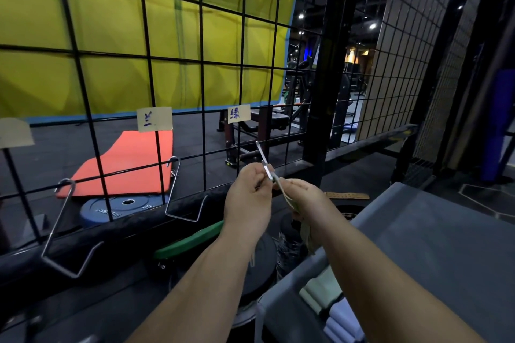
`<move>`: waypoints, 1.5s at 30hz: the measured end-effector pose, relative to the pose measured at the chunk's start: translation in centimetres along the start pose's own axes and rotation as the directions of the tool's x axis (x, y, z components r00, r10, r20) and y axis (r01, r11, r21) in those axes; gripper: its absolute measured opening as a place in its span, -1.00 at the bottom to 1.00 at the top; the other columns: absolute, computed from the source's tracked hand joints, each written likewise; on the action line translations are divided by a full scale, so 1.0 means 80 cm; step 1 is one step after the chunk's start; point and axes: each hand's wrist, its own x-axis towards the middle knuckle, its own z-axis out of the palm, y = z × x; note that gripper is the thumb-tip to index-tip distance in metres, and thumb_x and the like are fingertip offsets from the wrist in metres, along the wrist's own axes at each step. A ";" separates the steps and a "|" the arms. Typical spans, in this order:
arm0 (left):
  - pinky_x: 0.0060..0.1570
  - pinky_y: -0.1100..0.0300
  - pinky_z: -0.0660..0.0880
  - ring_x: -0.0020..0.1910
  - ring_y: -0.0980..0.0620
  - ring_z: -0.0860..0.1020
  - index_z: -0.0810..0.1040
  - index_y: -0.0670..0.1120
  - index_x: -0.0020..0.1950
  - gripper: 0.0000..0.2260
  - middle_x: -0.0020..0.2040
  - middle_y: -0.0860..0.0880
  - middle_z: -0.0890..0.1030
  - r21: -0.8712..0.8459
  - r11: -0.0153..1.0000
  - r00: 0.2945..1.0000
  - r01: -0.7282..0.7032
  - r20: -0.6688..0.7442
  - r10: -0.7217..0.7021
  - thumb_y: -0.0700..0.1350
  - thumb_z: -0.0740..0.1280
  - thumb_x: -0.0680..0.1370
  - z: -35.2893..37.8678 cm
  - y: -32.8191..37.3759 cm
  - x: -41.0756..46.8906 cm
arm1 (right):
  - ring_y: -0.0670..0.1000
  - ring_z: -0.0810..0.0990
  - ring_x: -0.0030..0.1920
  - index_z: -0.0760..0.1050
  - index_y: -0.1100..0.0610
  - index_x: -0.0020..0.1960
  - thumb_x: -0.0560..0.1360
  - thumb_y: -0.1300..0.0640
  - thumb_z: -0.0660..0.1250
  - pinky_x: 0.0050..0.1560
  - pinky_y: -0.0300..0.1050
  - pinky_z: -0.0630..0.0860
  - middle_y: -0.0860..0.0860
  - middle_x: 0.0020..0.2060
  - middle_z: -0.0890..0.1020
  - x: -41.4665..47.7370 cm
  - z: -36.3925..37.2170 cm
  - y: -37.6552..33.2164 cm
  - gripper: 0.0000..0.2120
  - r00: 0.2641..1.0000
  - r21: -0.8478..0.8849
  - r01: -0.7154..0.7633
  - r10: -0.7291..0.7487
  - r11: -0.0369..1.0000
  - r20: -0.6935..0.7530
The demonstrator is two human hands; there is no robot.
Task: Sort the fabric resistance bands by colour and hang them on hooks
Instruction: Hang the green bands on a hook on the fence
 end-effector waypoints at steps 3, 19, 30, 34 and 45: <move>0.06 0.23 0.48 0.03 0.20 0.55 0.49 0.18 0.00 -0.78 0.00 0.16 0.61 0.048 0.999 0.999 -0.015 -0.031 0.017 -0.17 0.23 0.61 -0.003 0.000 -0.002 | -0.17 0.48 -0.35 0.57 0.10 0.03 0.59 0.00 0.29 -0.30 -0.26 0.36 -0.15 -0.40 0.55 -0.004 0.005 0.007 -0.81 0.999 0.051 0.023 -0.024 0.998 0.027; -0.24 0.46 0.35 -0.11 0.32 0.55 0.54 0.17 -0.03 -0.88 -0.10 0.21 0.60 0.056 0.998 0.994 0.005 -0.112 0.002 -0.08 0.35 0.55 -0.006 0.000 -0.008 | 0.11 0.63 -0.10 0.44 0.31 0.23 0.58 0.08 0.27 -0.03 0.01 0.61 0.19 -0.06 0.63 -0.015 0.026 0.008 -0.65 0.987 0.367 -0.083 0.025 0.927 0.159; -0.09 0.39 0.45 -0.06 0.27 0.57 0.57 0.18 -0.07 -0.81 -0.07 0.19 0.62 0.004 1.000 0.995 -0.017 -0.097 0.017 -0.14 0.31 0.58 -0.006 -0.016 -0.012 | 0.19 0.61 0.17 0.48 0.22 0.31 0.65 0.01 0.18 0.18 0.07 0.53 0.26 0.17 0.61 -0.018 0.037 0.020 -0.64 0.984 0.418 -0.154 0.101 0.895 0.146; -0.16 0.51 0.43 -0.09 0.39 0.55 0.58 0.17 -0.02 -0.81 -0.08 0.21 0.62 0.011 0.999 0.994 -0.032 -0.106 0.033 -0.15 0.32 0.58 -0.004 -0.022 -0.012 | 0.07 0.65 -0.04 0.59 0.11 0.17 0.61 -0.05 0.24 -0.01 -0.03 0.51 0.13 -0.02 0.69 -0.019 0.037 0.024 -0.70 0.992 0.357 -0.122 0.102 0.926 0.073; -0.23 0.53 0.42 -0.15 0.25 0.57 0.63 0.04 0.03 -0.84 0.01 0.11 0.59 0.100 0.991 0.968 -0.086 -0.228 0.107 -0.18 0.33 0.54 0.010 -0.021 -0.011 | 0.03 0.54 -0.21 0.47 -0.03 0.04 0.56 -0.23 0.22 -0.18 -0.02 0.44 0.04 -0.24 0.59 -0.017 0.036 0.027 -0.72 0.996 0.112 0.015 -0.005 0.994 -0.089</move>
